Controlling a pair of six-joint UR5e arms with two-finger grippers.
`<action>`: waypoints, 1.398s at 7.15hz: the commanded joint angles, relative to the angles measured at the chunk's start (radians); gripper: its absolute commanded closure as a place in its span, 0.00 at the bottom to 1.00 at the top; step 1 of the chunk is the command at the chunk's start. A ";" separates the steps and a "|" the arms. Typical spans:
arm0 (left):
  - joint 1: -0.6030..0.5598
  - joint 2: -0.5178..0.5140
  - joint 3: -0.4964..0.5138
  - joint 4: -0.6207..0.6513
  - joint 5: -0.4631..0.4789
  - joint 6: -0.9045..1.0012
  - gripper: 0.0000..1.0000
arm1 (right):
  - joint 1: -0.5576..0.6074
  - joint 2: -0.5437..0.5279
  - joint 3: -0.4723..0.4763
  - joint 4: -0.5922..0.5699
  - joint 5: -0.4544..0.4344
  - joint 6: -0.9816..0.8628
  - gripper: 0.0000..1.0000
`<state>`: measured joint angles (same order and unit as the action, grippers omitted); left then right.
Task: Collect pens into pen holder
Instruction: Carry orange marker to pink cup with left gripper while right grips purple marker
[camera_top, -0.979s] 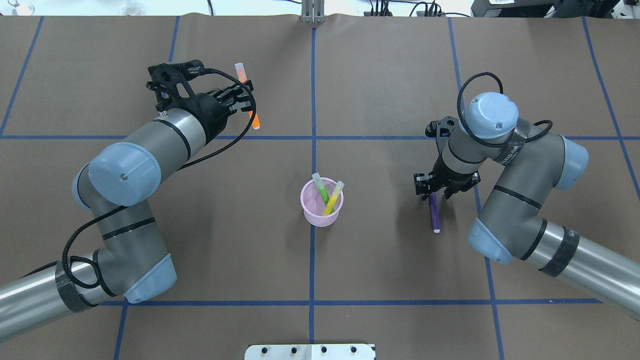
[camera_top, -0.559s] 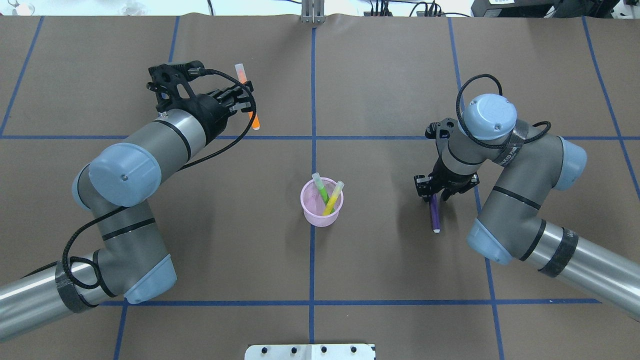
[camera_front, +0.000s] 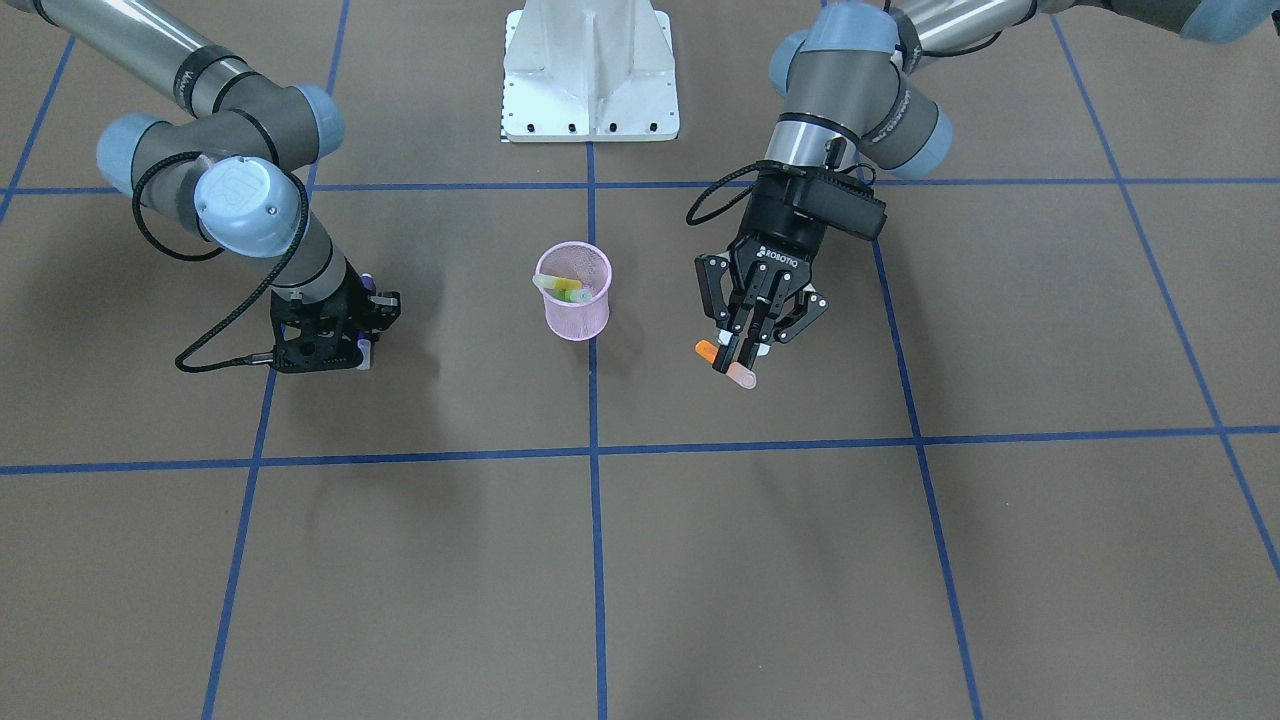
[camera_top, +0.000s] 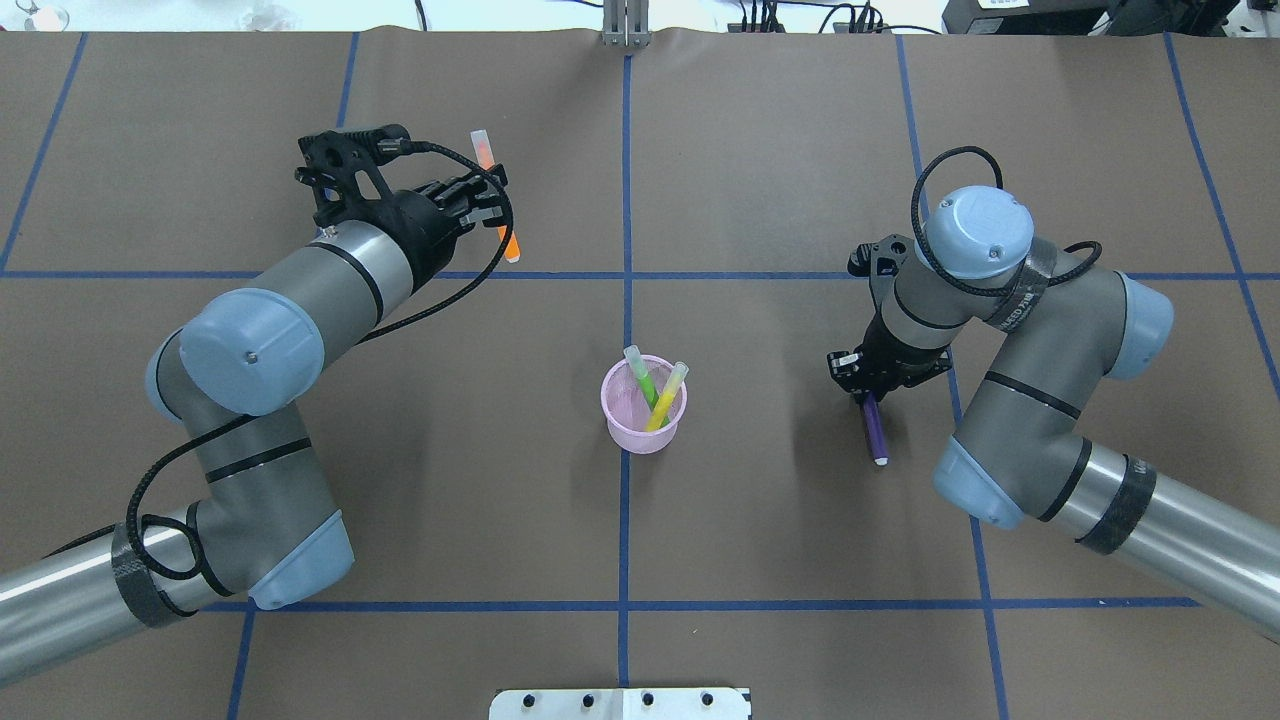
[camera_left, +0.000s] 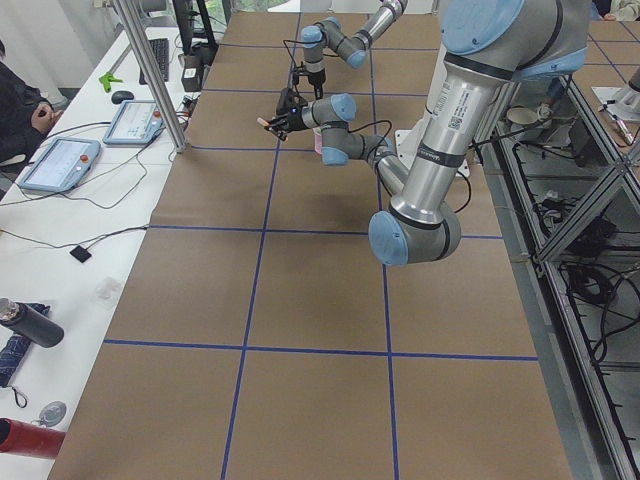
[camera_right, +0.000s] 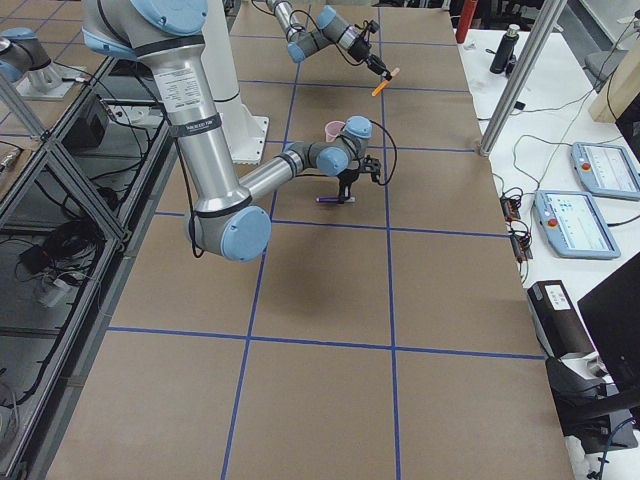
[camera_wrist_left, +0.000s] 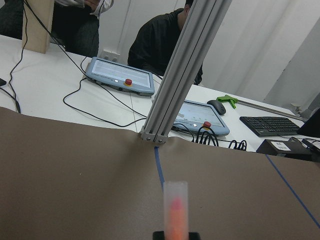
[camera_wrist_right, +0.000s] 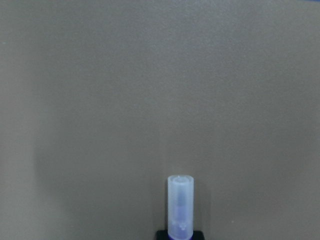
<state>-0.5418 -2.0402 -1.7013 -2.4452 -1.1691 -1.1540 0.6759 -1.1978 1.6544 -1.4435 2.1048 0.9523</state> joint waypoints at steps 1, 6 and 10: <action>0.003 0.000 -0.003 -0.001 0.012 0.000 1.00 | 0.040 0.001 0.037 -0.005 0.055 -0.001 1.00; 0.232 -0.074 -0.012 0.000 0.273 0.000 1.00 | 0.126 0.012 0.054 -0.009 0.130 -0.003 1.00; 0.292 -0.064 0.000 -0.001 0.289 0.002 1.00 | 0.133 0.012 0.076 -0.009 0.130 -0.003 1.00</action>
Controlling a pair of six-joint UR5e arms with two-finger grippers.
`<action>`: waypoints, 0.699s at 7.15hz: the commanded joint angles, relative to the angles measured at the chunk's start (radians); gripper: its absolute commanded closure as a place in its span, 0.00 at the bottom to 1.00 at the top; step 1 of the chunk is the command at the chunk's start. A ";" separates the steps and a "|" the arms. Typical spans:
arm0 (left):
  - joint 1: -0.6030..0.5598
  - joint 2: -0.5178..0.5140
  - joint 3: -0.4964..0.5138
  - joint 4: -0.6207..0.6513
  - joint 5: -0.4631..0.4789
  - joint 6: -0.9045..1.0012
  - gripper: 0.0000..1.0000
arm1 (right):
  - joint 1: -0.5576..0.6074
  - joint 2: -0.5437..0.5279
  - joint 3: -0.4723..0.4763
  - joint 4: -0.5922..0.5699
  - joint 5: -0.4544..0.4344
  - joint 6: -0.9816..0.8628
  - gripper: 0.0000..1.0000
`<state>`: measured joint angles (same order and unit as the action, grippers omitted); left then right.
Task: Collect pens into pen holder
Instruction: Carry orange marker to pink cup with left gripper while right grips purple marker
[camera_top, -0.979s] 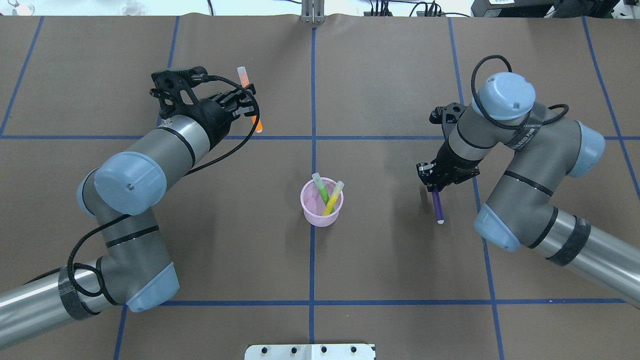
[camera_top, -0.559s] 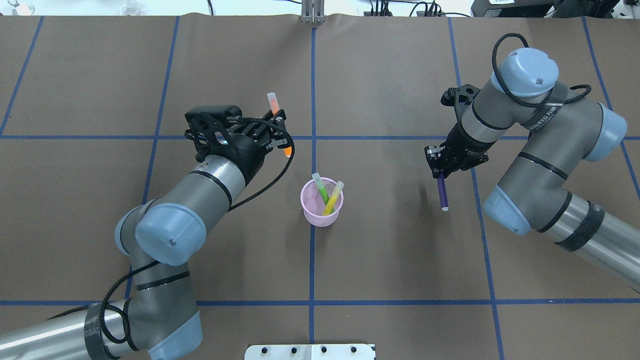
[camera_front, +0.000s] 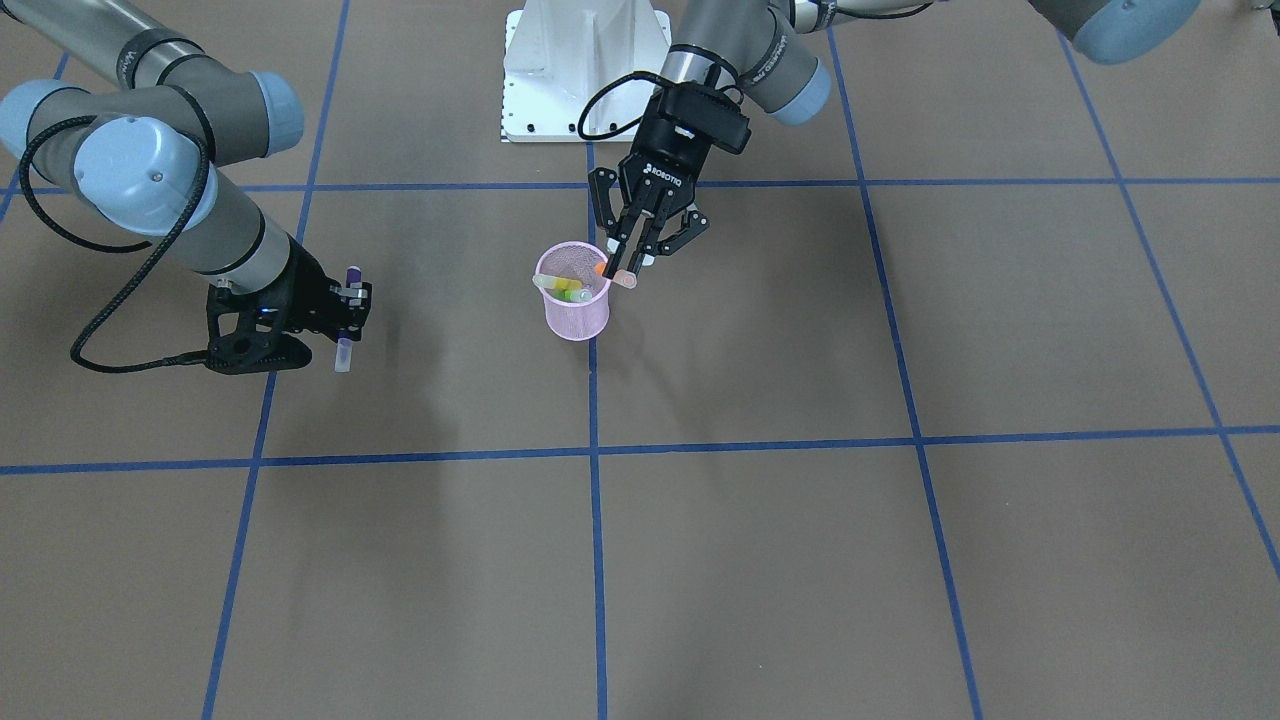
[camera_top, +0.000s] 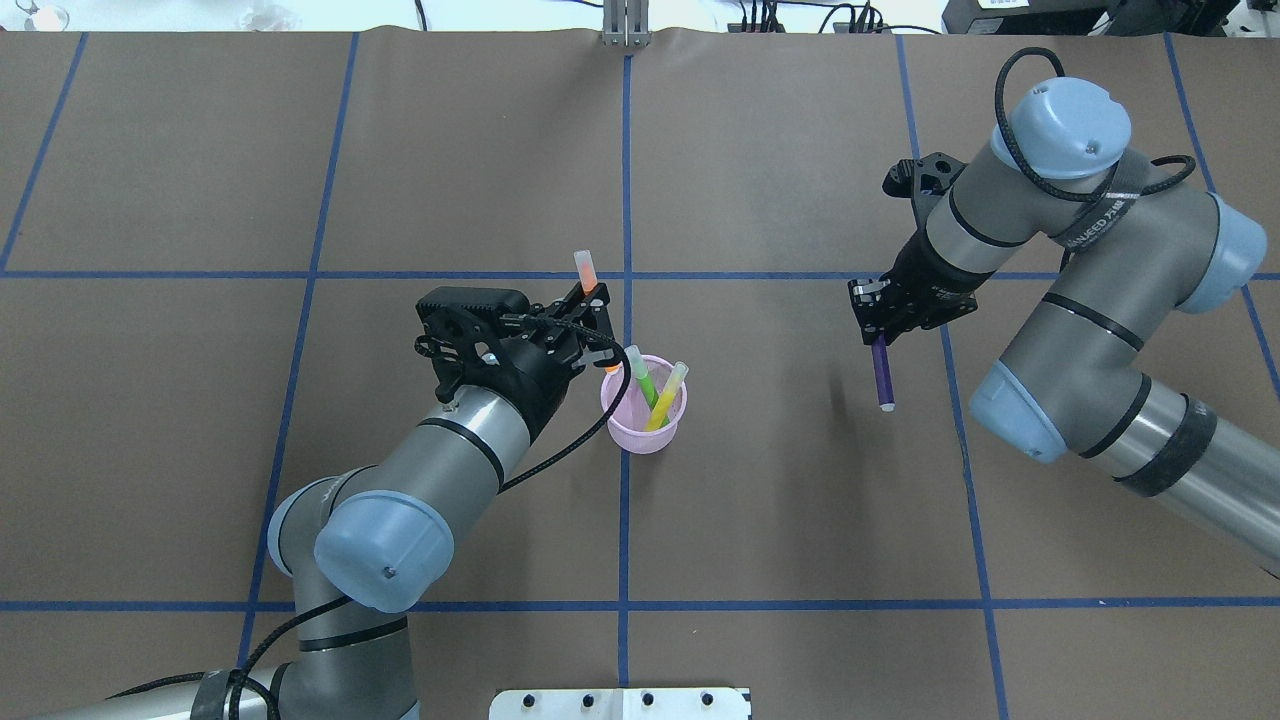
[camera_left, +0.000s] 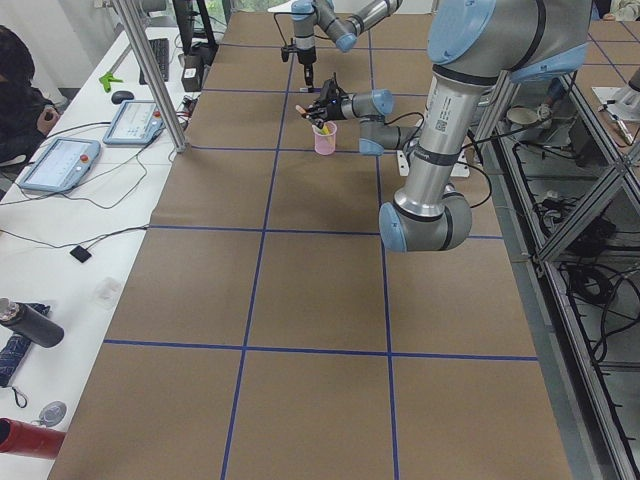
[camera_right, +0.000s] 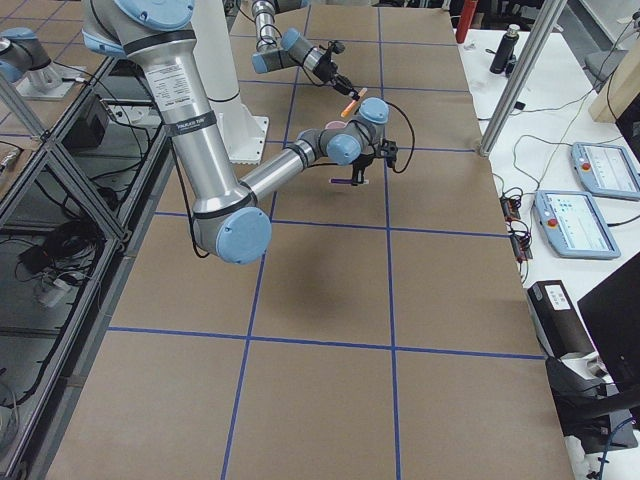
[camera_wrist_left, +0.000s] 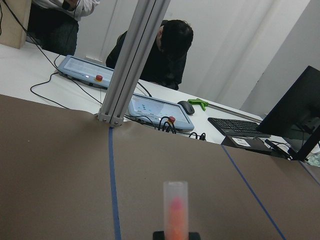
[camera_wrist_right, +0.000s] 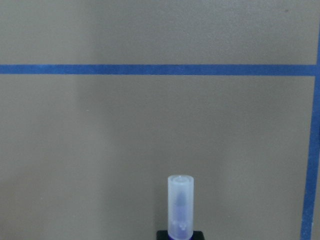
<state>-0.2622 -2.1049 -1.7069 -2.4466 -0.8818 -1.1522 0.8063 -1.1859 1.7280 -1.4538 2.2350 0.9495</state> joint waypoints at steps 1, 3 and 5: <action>0.015 0.000 0.009 0.000 0.000 0.000 1.00 | 0.005 0.000 0.007 0.001 0.000 0.000 1.00; 0.017 -0.007 0.039 0.000 0.000 0.000 1.00 | 0.008 0.000 0.048 0.000 -0.002 0.000 1.00; 0.021 -0.009 0.050 0.000 0.000 -0.001 1.00 | 0.011 0.000 0.056 0.000 -0.002 0.002 1.00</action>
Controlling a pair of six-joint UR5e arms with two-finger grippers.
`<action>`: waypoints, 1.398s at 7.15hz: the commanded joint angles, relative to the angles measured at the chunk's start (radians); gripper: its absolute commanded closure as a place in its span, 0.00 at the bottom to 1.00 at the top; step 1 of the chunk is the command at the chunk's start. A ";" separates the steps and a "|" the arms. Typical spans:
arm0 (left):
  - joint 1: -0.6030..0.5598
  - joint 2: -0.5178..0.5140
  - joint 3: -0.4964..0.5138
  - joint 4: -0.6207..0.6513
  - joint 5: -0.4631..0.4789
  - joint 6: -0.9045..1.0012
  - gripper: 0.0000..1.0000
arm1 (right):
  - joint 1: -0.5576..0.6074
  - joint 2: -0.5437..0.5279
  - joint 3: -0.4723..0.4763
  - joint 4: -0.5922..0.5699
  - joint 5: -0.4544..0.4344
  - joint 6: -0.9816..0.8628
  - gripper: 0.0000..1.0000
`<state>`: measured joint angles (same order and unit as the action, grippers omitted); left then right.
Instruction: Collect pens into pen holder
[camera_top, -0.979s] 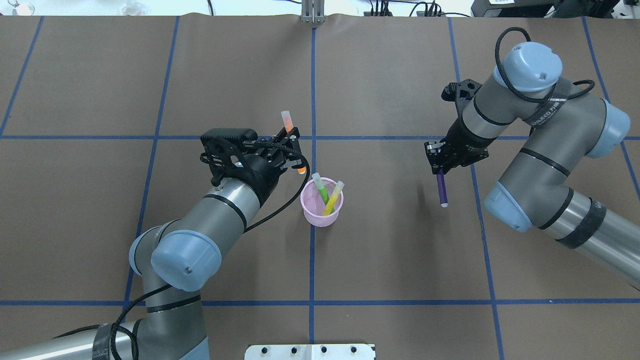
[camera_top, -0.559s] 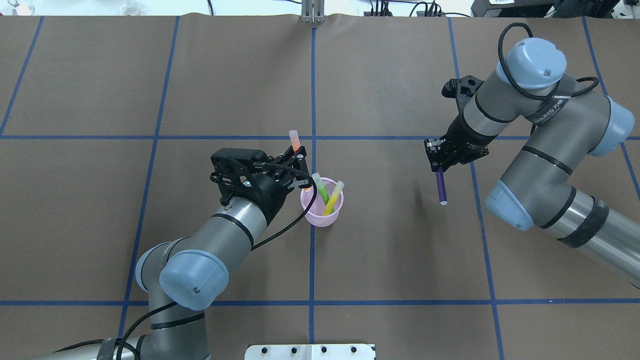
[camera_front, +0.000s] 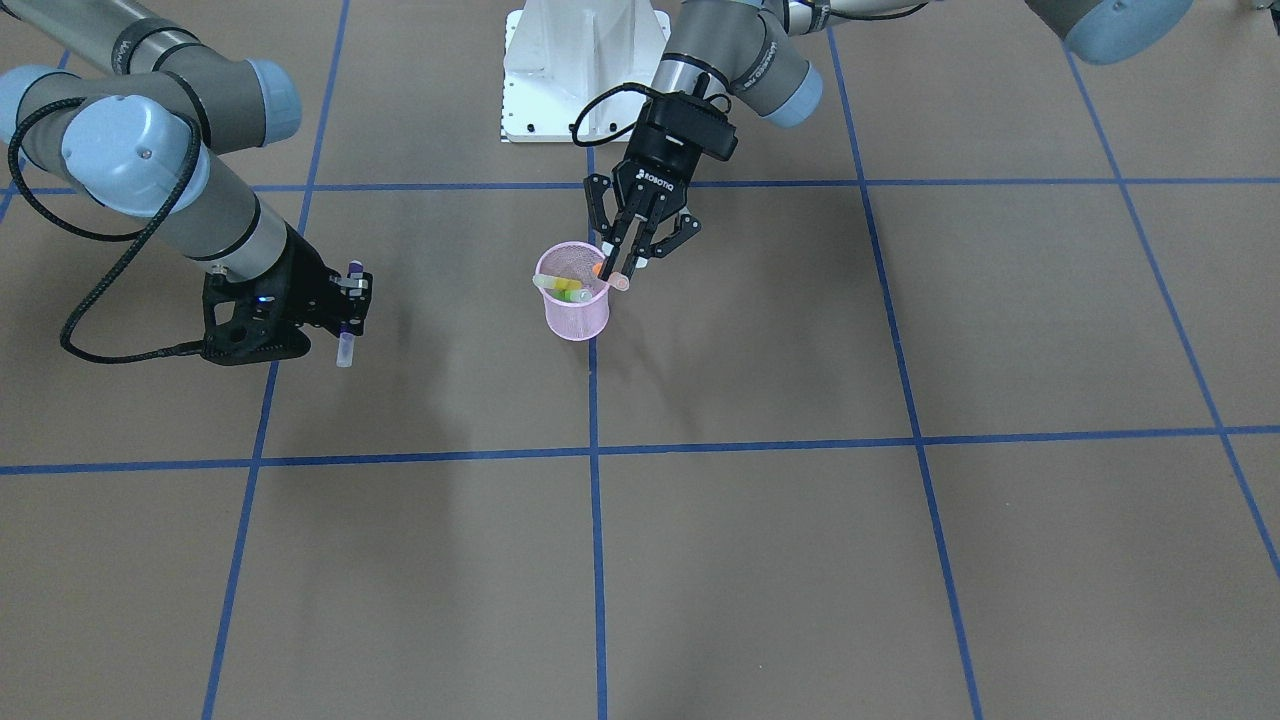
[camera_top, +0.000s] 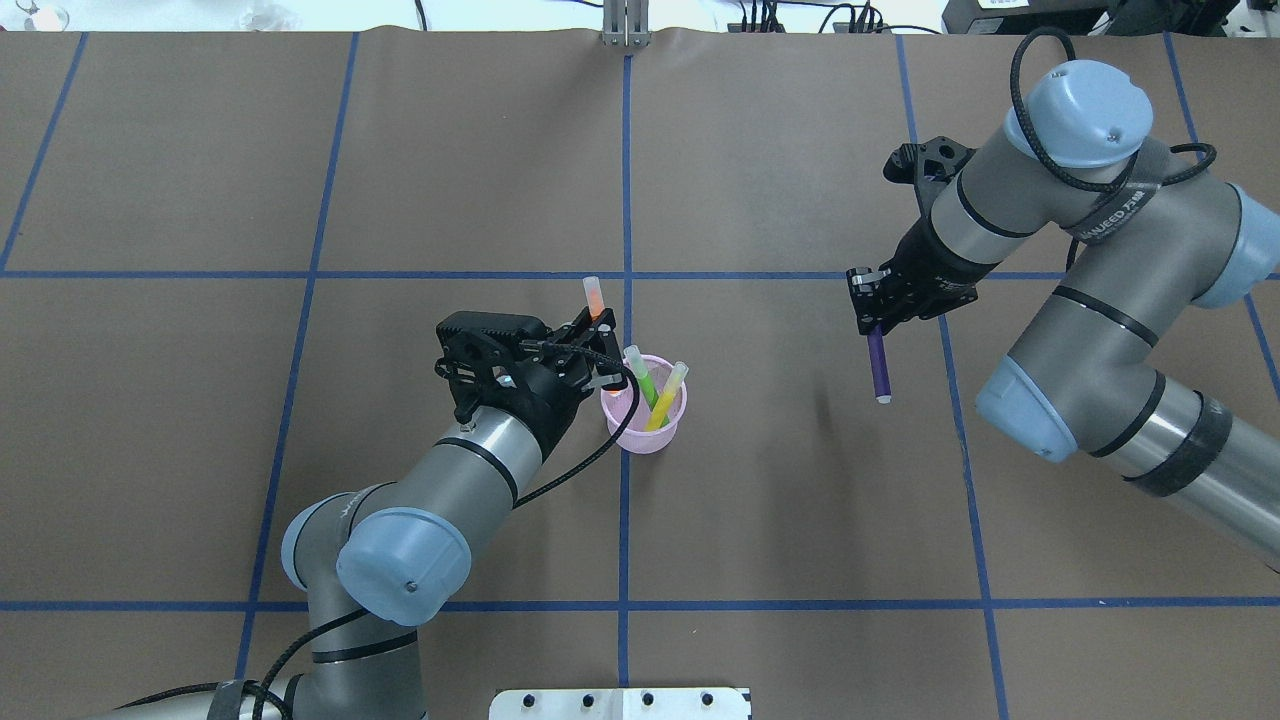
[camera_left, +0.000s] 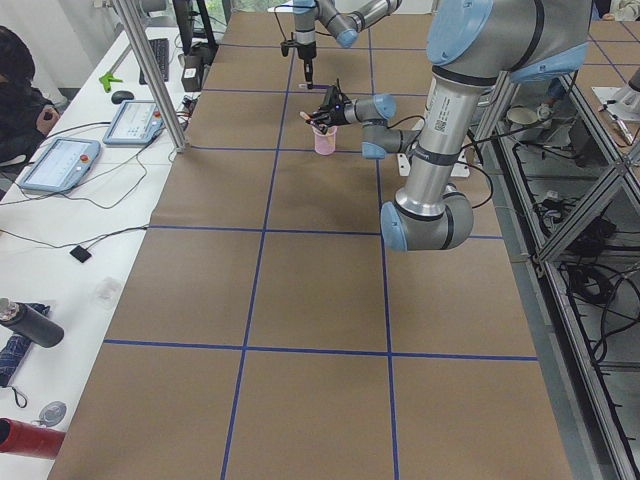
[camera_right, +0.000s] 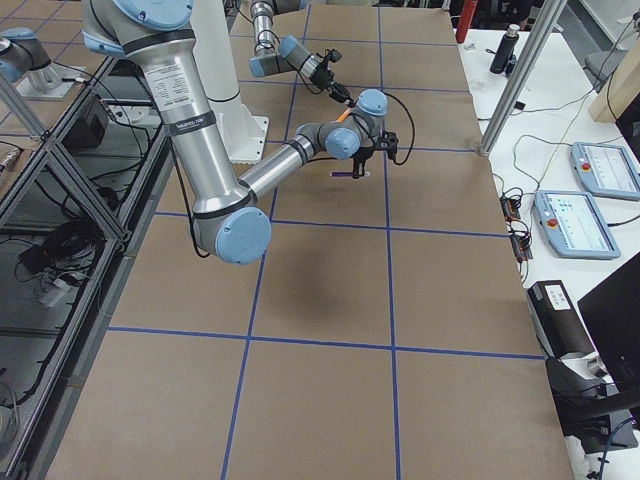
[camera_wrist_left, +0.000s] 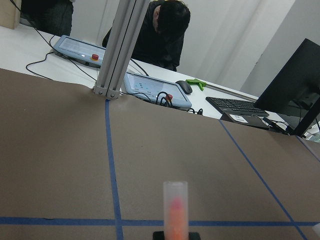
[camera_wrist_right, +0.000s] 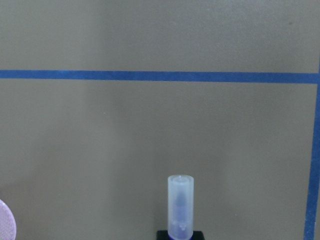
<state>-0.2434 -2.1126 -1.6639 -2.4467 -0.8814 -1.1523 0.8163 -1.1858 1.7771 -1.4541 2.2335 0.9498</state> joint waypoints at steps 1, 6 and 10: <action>0.003 -0.003 0.016 0.000 -0.001 -0.001 1.00 | 0.001 0.002 0.010 0.000 0.000 0.001 1.00; 0.026 -0.041 0.030 -0.002 -0.010 -0.001 0.26 | 0.023 0.018 0.053 0.011 -0.017 0.001 1.00; 0.015 -0.043 -0.014 0.002 -0.017 0.046 0.02 | 0.101 0.090 0.125 0.012 -0.032 0.004 1.00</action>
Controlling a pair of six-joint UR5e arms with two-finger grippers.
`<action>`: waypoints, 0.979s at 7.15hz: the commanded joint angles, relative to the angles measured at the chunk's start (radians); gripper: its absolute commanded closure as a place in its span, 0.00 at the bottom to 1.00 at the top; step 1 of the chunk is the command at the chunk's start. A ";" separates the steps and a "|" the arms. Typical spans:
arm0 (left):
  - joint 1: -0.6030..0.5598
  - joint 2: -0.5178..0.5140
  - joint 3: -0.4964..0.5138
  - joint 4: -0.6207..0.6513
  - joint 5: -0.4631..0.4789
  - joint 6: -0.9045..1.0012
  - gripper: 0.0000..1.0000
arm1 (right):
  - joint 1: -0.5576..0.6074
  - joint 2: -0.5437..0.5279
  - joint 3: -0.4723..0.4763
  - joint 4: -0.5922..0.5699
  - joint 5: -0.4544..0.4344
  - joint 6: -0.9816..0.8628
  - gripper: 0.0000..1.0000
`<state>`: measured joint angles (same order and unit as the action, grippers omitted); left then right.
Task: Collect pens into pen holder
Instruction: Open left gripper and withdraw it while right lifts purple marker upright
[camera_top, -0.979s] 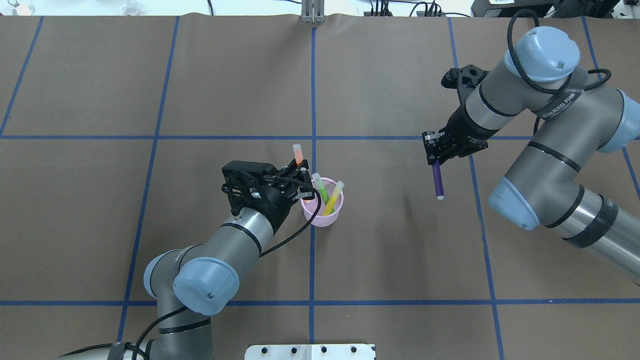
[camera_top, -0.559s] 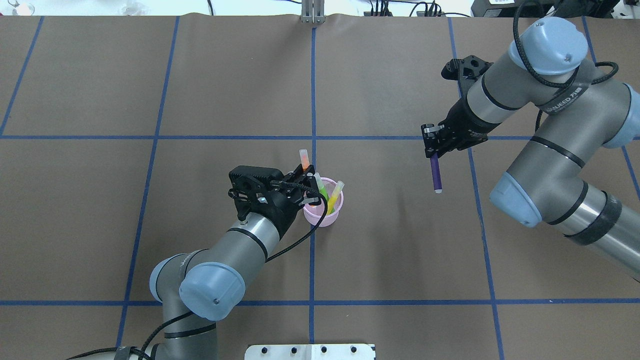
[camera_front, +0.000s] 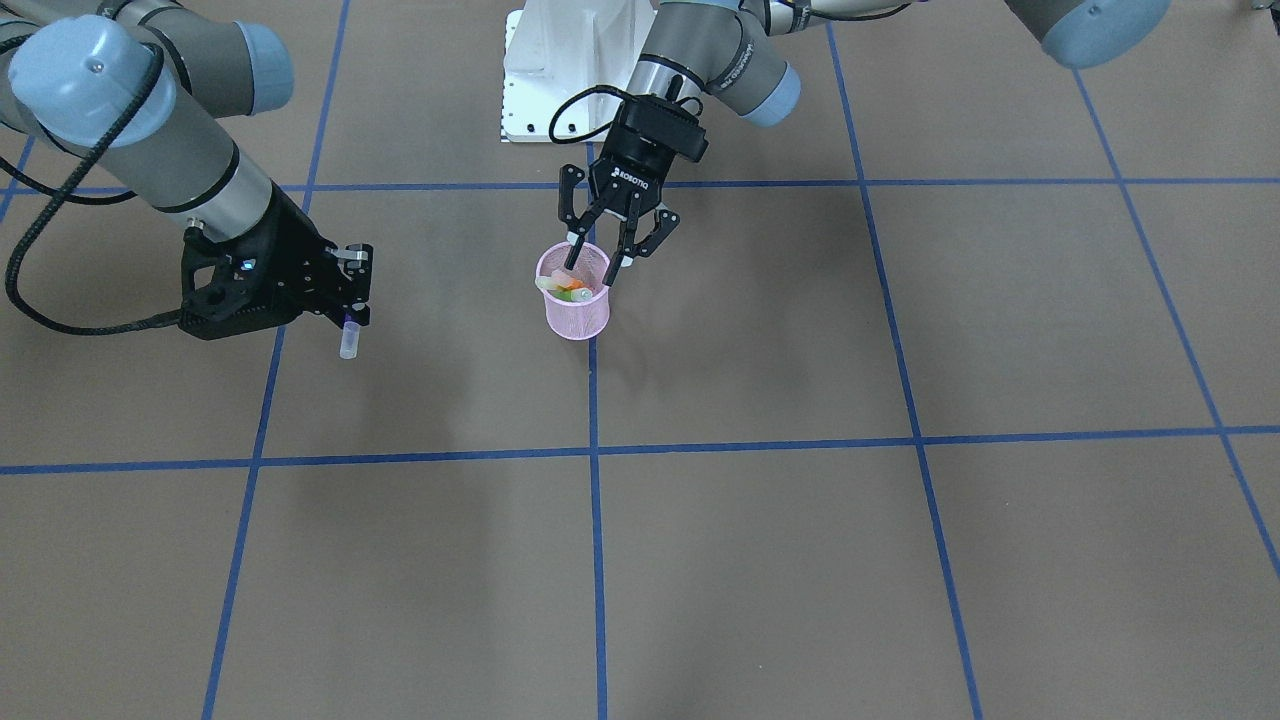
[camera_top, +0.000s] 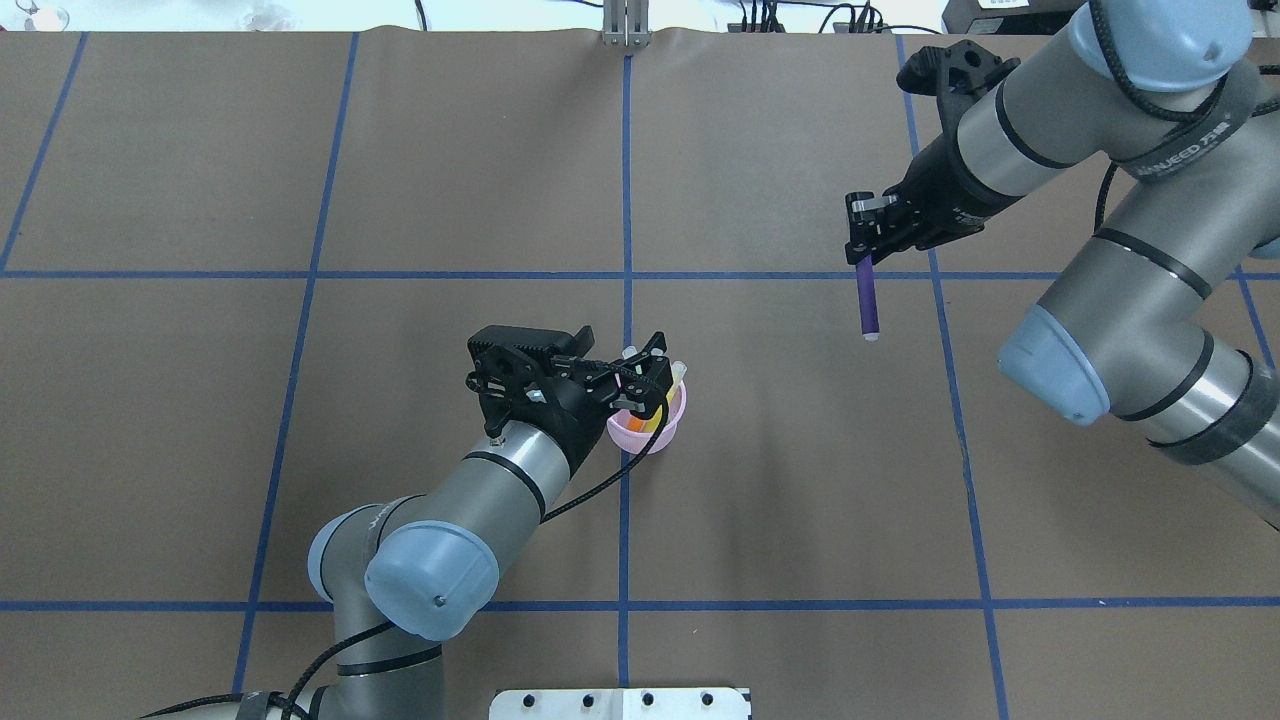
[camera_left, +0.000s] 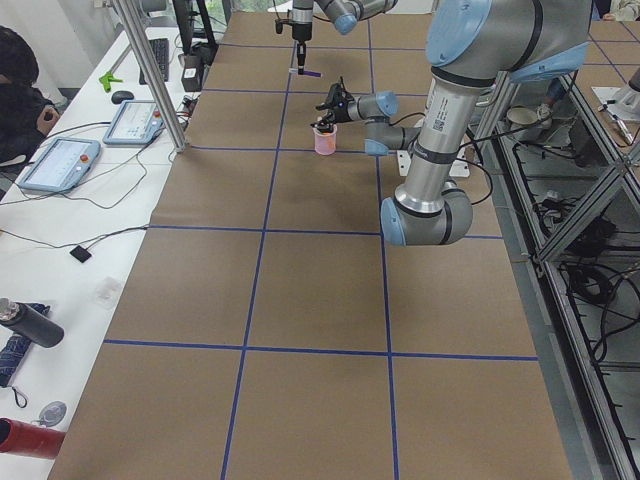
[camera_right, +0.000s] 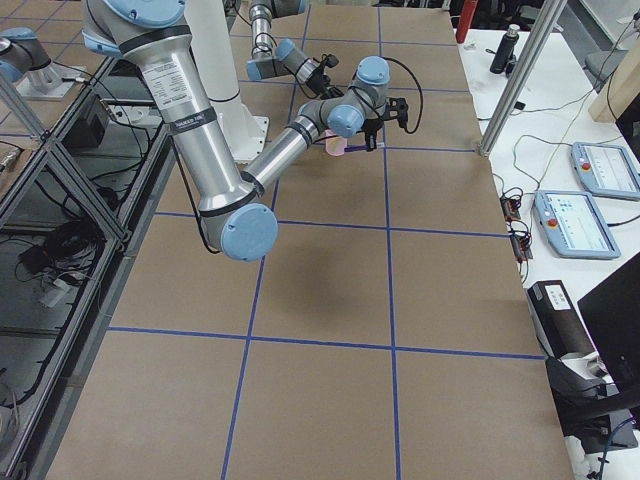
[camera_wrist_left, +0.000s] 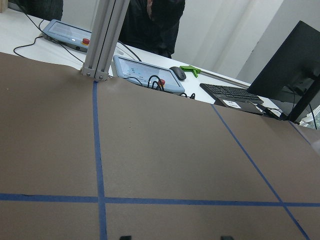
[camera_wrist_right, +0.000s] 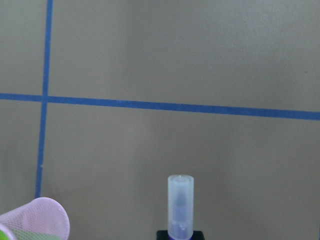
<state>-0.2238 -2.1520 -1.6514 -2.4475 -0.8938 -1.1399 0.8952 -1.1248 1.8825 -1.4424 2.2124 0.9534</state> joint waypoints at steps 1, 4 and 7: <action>-0.043 0.004 -0.088 0.008 -0.026 0.108 0.02 | 0.022 0.068 0.045 0.002 -0.087 0.005 1.00; -0.304 0.125 -0.170 0.146 -0.476 0.112 0.02 | -0.001 0.071 0.101 0.124 -0.262 0.011 1.00; -0.714 0.152 -0.212 0.543 -1.148 0.314 0.02 | -0.085 0.079 0.107 0.163 -0.406 0.013 1.00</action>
<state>-0.8028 -2.0082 -1.8567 -2.0342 -1.8349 -0.9245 0.8495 -1.0520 1.9863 -1.2882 1.8735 0.9661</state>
